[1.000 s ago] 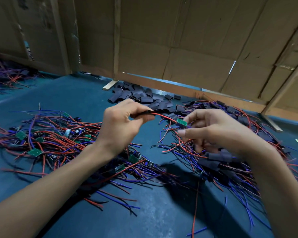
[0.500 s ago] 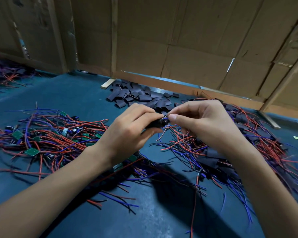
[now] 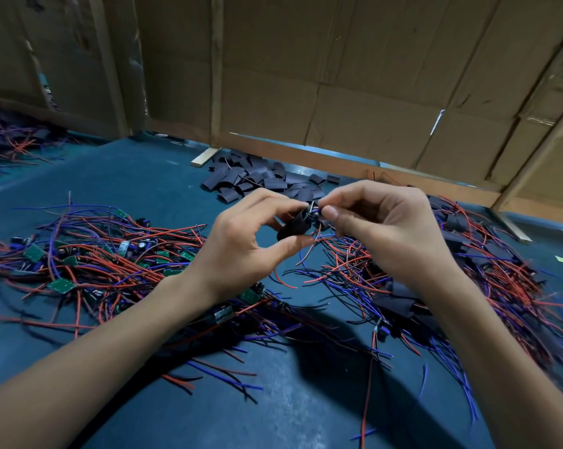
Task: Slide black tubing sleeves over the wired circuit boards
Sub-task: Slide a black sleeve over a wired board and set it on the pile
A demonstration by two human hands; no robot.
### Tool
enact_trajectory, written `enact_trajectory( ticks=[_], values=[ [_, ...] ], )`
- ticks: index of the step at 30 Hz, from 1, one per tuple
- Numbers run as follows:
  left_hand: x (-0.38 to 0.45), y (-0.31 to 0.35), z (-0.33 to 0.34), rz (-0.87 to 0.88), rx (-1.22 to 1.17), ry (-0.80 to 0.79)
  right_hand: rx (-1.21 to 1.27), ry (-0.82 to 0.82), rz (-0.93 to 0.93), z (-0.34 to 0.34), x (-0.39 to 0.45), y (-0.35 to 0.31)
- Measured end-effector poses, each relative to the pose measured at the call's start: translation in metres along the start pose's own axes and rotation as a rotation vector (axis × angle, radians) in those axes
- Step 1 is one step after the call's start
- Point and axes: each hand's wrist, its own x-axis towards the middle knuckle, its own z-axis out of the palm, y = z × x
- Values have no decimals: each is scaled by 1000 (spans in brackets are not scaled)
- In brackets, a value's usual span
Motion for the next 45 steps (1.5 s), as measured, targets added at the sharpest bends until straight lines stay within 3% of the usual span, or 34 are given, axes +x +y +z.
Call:
enact_trajectory(
  ticks=[10, 14, 20, 23, 25, 28, 31, 36, 39, 42, 45],
  values=[
    [0, -4, -2, -159, -292, -88, -98, 3, -60, -1, -1, 2],
    [0, -2, 0, -155, -256, -107, -319, -54, -54, -1, -2, 2],
    [2, -7, -5, -206, -185, -155, -275, -16, 0, -20, 3, -7],
    [6, -23, -20, -226, 108, -341, -301, 72, 65, -55, 4, -8],
    [8, -34, -34, -292, 248, -632, -401, 128, 154, -84, 2, -4],
    [8, -41, -49, -472, 138, -991, -627, 186, 421, -126, -3, 15],
    [10, -42, -51, -453, 125, -1068, -832, 169, 640, -141, -6, 25],
    [10, -35, -44, -405, 164, -1040, -698, 188, 444, -111, 1, 8],
    [9, -27, -39, -374, 258, -1108, -566, 85, 267, -55, 4, -5],
    [10, -22, -35, -392, 303, -1157, -459, 97, 32, 18, -4, -2],
    [11, -24, -34, -404, 283, -1117, -368, -120, 30, 75, -23, 16]
  ],
)
